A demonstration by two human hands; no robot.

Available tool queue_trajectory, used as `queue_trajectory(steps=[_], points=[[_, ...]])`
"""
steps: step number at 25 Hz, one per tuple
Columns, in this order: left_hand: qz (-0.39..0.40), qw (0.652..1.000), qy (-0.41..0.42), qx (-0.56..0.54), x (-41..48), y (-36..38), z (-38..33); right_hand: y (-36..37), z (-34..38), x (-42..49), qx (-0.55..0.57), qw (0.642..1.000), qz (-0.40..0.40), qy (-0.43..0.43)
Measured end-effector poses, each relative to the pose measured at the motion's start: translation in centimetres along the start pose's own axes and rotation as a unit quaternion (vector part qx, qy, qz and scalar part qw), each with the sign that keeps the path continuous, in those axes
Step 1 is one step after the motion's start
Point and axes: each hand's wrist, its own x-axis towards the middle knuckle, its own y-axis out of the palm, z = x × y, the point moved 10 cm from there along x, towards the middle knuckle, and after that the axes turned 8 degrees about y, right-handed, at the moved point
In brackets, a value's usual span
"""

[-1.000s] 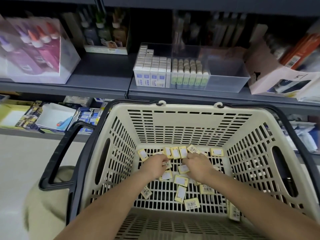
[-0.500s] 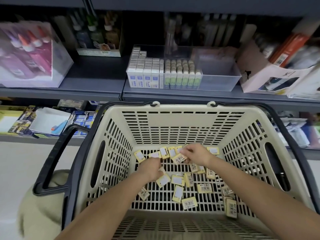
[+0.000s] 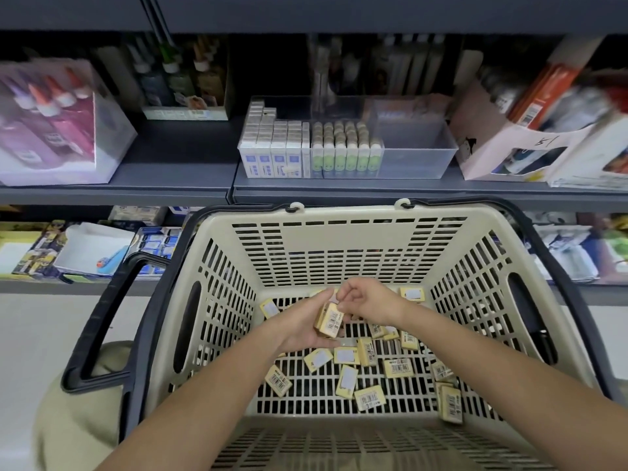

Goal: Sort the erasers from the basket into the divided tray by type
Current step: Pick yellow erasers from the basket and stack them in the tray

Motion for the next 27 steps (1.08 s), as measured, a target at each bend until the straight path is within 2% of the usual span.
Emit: queue_trajectory(steps=[3,4,5,6,8,10,11,12,13,16,18,20,22,25,27], points=[[-0.019,1.0,0.008,0.0,-0.1,-0.4,-0.2,-1.3,-0.1,-0.1,-0.004,0.999,-0.036,-0.017],[-0.039,0.999,0.016,0.005,-0.1,-0.8,-0.2,-1.7,-0.7,-0.1,-0.04,0.998,-0.045,-0.01],[-0.058,0.998,0.023,0.009,-0.1,-1.3,-0.2,-1.7,-1.4,-0.2,-0.122,0.992,-0.042,-0.001],[-0.075,0.997,0.027,0.012,-0.1,-1.6,-0.2,-1.2,-2.3,-0.4,-0.24,0.97,-0.029,0.008],[-0.091,0.995,0.027,0.011,-0.2,-2.0,0.0,0.4,-5.0,-0.9,-0.461,0.887,0.013,0.024],[-0.101,0.994,0.027,0.004,-0.2,-2.2,0.1,1.9,-6.5,-1.5,-0.587,0.809,0.01,0.001],[-0.106,0.994,0.028,0.002,-0.3,-2.3,0.1,2.5,-6.4,-1.6,-0.612,0.791,-0.009,-0.024],[-0.109,0.994,0.03,0.003,-0.3,-2.3,0.1,2.7,-6.0,-1.7,-0.609,0.791,-0.029,-0.043],[-0.11,0.993,0.034,0.007,-0.4,-2.4,0.0,2.5,-5.1,-1.7,-0.582,0.81,-0.049,-0.053],[-0.102,0.994,0.041,0.013,-0.4,-2.5,-0.2,0.8,-2.5,-1.5,-0.394,0.913,-0.096,-0.047],[-0.072,0.997,0.031,-0.008,-0.4,-2.0,-0.1,0.1,-1.0,-1.7,-0.298,0.946,-0.115,-0.063],[-0.029,0.999,0.024,-0.029,-0.5,-1.0,-0.2,0.0,-0.3,-1.8,-0.264,0.952,-0.126,-0.087],[-0.02,0.999,0.028,-0.02,-0.3,-0.6,-0.2,0.1,-0.3,-1.5,-0.244,0.959,-0.106,-0.098],[-0.076,0.996,0.037,-0.015,0.0,-1.5,-0.1,-1.2,-1.8,-0.6,-0.215,0.973,-0.073,-0.045],[-0.109,0.993,0.046,-0.021,0.1,-2.2,-0.2,-3.9,-3.6,-0.4,-0.291,0.948,-0.132,0.013]])
